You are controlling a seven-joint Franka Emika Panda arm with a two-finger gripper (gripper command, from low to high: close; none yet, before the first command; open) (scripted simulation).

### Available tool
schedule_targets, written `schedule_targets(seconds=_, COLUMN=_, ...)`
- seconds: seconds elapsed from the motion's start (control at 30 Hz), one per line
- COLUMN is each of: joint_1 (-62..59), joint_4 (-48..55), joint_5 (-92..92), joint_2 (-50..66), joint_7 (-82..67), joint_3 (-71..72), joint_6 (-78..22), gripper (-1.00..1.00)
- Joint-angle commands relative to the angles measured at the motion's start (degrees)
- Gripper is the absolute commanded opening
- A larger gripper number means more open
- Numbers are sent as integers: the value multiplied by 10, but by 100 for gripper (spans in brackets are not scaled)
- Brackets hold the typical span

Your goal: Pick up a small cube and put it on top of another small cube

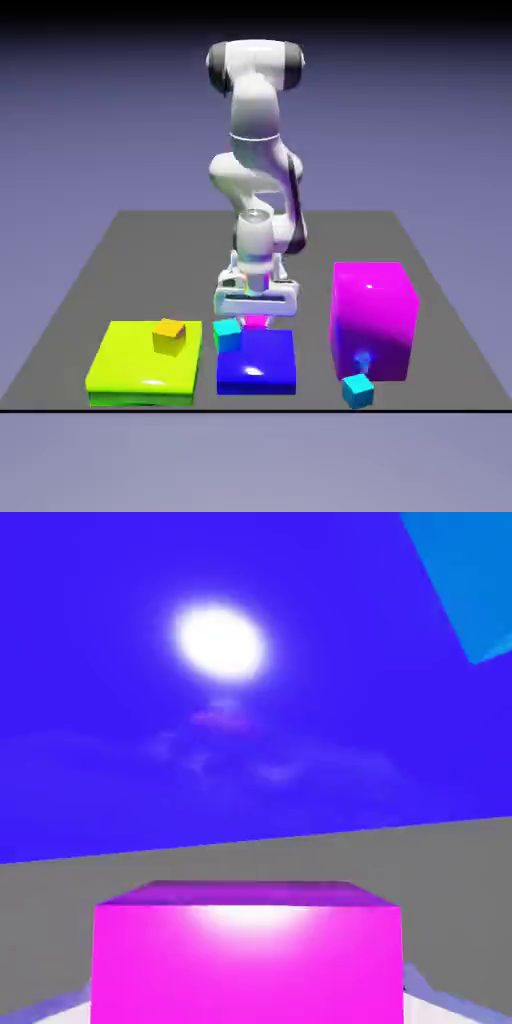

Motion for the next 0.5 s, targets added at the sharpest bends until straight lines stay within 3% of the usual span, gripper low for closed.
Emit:
schedule_targets(seconds=0.0, joint_1=0, joint_4=-5, joint_5=-21, joint_2=-21, joint_7=15, joint_3=-7, joint_6=-16, gripper=-100)
schedule_targets(seconds=0.17, joint_1=1, joint_4=-23, joint_5=-103, joint_2=-98, joint_7=72, joint_3=-32, joint_6=-76, gripper=-100)
schedule_targets(seconds=0.47, joint_1=-123, joint_4=128, joint_5=32, joint_2=-126, joint_7=-3, joint_3=120, joint_6=-258, gripper=-100)
